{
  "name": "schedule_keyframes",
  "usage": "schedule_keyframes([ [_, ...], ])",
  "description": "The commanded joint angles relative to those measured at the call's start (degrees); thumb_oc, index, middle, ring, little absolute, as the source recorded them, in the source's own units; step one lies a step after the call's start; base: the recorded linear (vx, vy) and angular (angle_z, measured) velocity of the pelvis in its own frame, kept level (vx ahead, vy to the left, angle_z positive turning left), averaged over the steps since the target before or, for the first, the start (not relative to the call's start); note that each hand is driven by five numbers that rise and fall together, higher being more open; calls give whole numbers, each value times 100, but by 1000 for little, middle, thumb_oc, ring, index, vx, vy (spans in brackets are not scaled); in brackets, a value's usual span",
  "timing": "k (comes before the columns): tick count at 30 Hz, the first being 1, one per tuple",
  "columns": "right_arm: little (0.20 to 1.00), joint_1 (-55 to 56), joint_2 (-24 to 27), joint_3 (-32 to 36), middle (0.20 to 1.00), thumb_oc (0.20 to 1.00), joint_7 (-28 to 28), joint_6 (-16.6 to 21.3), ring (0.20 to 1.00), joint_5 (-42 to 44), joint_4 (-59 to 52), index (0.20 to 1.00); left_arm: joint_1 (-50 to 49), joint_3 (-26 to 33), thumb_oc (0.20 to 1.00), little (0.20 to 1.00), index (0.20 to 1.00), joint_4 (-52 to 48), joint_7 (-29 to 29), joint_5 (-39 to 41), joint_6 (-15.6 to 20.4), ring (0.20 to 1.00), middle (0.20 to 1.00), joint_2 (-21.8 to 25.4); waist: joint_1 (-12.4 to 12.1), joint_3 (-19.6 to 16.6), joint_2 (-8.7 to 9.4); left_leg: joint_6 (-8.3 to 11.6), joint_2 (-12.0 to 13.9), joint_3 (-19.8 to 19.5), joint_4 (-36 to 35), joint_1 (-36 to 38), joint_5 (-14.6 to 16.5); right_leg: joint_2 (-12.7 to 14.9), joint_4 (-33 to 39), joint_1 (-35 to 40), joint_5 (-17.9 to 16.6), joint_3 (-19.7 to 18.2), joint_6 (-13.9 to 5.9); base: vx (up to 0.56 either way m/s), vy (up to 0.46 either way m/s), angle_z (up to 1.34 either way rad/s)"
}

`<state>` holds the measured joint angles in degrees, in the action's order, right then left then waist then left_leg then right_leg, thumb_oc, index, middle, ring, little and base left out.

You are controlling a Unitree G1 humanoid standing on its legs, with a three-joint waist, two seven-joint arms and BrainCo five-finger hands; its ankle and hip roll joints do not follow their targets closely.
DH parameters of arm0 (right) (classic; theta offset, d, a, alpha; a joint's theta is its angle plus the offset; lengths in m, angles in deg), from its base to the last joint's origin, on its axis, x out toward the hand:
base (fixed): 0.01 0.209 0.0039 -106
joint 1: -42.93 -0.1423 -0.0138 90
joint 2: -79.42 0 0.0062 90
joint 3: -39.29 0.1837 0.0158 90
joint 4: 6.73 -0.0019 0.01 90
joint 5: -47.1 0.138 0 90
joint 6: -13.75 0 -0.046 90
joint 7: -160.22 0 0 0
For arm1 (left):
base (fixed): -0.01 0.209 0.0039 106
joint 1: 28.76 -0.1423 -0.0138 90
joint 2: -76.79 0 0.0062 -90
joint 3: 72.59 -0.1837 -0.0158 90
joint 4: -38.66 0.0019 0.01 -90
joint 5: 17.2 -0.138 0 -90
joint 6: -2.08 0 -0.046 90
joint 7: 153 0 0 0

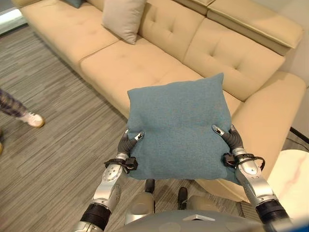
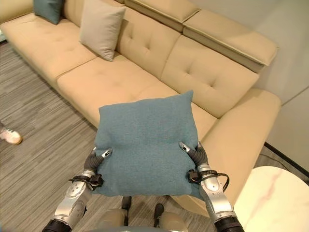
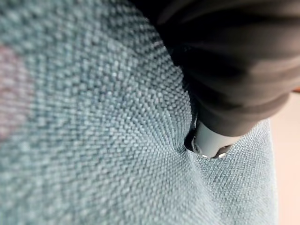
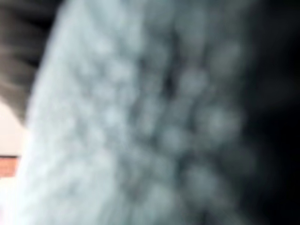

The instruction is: Pick up all the scattered cushions and arrange them neatly on the sofa.

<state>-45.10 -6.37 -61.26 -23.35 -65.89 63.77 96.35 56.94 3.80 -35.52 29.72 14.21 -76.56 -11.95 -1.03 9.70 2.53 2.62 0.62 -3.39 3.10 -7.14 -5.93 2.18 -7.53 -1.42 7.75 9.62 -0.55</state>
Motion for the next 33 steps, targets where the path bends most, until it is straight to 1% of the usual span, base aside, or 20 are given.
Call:
schedule_keyframes([
  [1, 200, -319, -111, 45, 200, 200, 57, 526, 200, 176, -619, 200, 412, -43, 200, 200, 200, -652, -292, 18, 384, 200, 200, 1, 112, -372, 450, -19, -101, 388, 488, -289, 908, 131, 912, 148, -651, -277, -443, 67, 46, 3],
  [3, 200, -345, -112, 55, 200, 200, 21, 519, 200, 193, -630, 200, 413, 10, 200, 200, 200, -702, -217, 9, 393, 200, 200, 15, 81, -383, 476, 7, 25, 424, 385, -473, 738, 141, 910, 162, -580, -279, -433, 124, 109, -9],
  [5, 200, -326, -124, 75, 200, 200, 14, 526, 200, 138, -641, 200, 343, 18, 200, 200, 200, -744, -237, -2, 404, 200, 200, 15, 77, -461, 449, -3, 118, 521, 98, -285, 665, 125, 877, 252, -491, -255, -435, 235, 240, -25],
  [6, 200, -319, -171, 33, 200, 200, 63, 488, 200, 137, -678, 200, 266, 37, 200, 200, 200, -783, -254, -49, 381, 200, 200, 101, 55, -547, 476, -42, 28, 448, 62, -161, 707, 224, 763, 271, -442, -290, -492, 246, 280, -13],
  [8, 200, -353, -222, -28, 200, 200, 120, 484, 200, 120, -674, 200, 198, 73, 200, 200, 200, -864, -280, -64, 371, 200, 200, 155, 6, -548, 499, -129, -42, 463, 56, -55, 778, 302, 560, 250, -381, -383, -536, 176, 292, -18],
  [9, 200, -406, -294, -89, 200, 200, 153, 489, 200, 97, -679, 200, 194, 92, 200, 200, 200, -867, -290, -88, 363, 200, 200, 219, -26, -544, 495, -230, -110, 468, -1, 49, 842, 362, 239, 150, -358, -489, -596, 118, 299, -32],
  [10, 200, -432, -331, -120, 200, 200, 179, 484, 200, 79, -682, 200, 206, 91, 200, 200, 200, -880, -293, -110, 356, 200, 200, 258, -33, -512, 500, -274, -138, 479, -8, 98, 866, 387, -15, 54, -386, -542, -647, 84, 277, -34],
  [11, 200, -446, -349, -133, 200, 200, 184, 479, 200, 68, -686, 200, 218, 95, 200, 200, 200, -892, -289, -120, 346, 200, 200, 294, -32, -459, 495, -332, -161, 489, 11, 127, 882, 419, -339, -60, -479, -599, -692, 35, 196, -31],
  [14, 200, -492, -451, -212, 200, 200, 203, 502, 200, 61, -721, 200, 223, 113, 200, 200, 200, -908, -275, -190, 351, 200, 200, 364, -10, -342, 428, -442, -172, 498, -35, 287, 926, 386, -1133, -480, -623, -689, -737, 65, 192, -8],
  [18, 200, -529, -426, -294, 200, 200, 254, 503, 200, 46, -681, 200, 166, 74, 200, 200, 200, -910, -308, -216, 370, 200, 200, 314, 61, -343, 414, -502, -348, 442, -299, 692, 994, 53, -593, -744, -625, -575, -616, 176, 143, -18],
  [22, 200, -507, -380, -249, 200, 200, 275, 515, 200, 89, -685, 200, 221, 37, 200, 200, 200, -862, -351, -207, 380, 200, 200, 255, 138, -320, 439, -485, -498, 327, -371, 939, 1122, -119, 19, -939, -854, -298, -640, 168, 58, 2],
  [23, 200, -413, -361, -181, 200, 200, 254, 520, 200, 79, -696, 200, 276, -19, 200, 200, 200, -858, -387, -202, 387, 200, 200, 215, 200, -313, 481, -463, -583, 192, -306, 991, 1194, -179, 148, -912, -901, -358, -637, 205, 12, 16],
  [25, 200, -317, -336, -85, 200, 200, 220, 544, 200, 67, -689, 200, 310, -84, 200, 200, 200, -840, -434, -232, 392, 200, 200, 169, 246, -367, 532, -410, -643, 89, -209, 1024, 1298, -164, 308, -762, -940, -444, -593, 205, -26, 82],
  [27, 200, -235, -298, -2, 200, 200, 193, 542, 200, 62, -690, 200, 329, -156, 200, 200, 200, -835, -484, -215, 391, 200, 200, 114, 301, -451, 542, -342, -681, 4, -61, 1060, 1414, -152, 467, -567, -979, -489, -531, 246, -50, 103],
  [28, 200, -152, -235, 64, 200, 200, 201, 551, 200, 77, -692, 200, 289, -171, 200, 200, 200, -840, -540, -221, 385, 200, 200, 89, 353, -543, 541, -275, -666, 42, 153, 1103, 1555, -112, 585, -354, -969, -407, -486, 227, -47, 43],
  [29, 200, -149, -233, 63, 200, 200, 201, 551, 200, 78, -694, 200, 286, -171, 200, 200, 200, -841, -540, -221, 384, 200, 200, 87, 359, -538, 537, -274, -663, 35, 174, 1101, 1570, -115, 593, -341, -971, -399, -485, 287, -67, 42],
  [30, 200, -91, -171, 117, 200, 200, 237, 544, 200, 117, -685, 200, 243, -150, 200, 200, 200, -838, -570, -188, 353, 200, 200, 46, 366, -559, 563, -98, -654, 71, 923, 921, 1555, -115, 743, -83, -940, -480, -419, 129, -32, 40],
  [31, 200, -90, -170, 118, 200, 200, 238, 544, 200, 118, -685, 200, 243, -151, 200, 200, 200, -838, -570, -188, 353, 200, 200, 45, 364, -559, 558, -96, -650, 74, 957, 903, 1573, -120, 747, -84, -944, -480, -418, 155, -19, 32],
  [32, 200, -81, -154, 97, 200, 200, 250, 512, 200, 172, -683, 200, 248, -126, 200, 200, 200, -836, -538, -158, 341, 200, 200, 16, 310, -505, 595, -19, -574, 104, 1292, 581, 1489, -78, 787, 17, -884, -572, -390, 35, 18, 15],
  [33, 200, -100, -147, 95, 200, 200, 250, 506, 200, 173, -665, 200, 234, -120, 200, 200, 200, -844, -550, -153, 333, 200, 200, 10, 287, -503, 611, -46, -533, 114, 1271, 463, 1575, -70, 803, 26, -862, -611, -392, 58, 25, -2],
])
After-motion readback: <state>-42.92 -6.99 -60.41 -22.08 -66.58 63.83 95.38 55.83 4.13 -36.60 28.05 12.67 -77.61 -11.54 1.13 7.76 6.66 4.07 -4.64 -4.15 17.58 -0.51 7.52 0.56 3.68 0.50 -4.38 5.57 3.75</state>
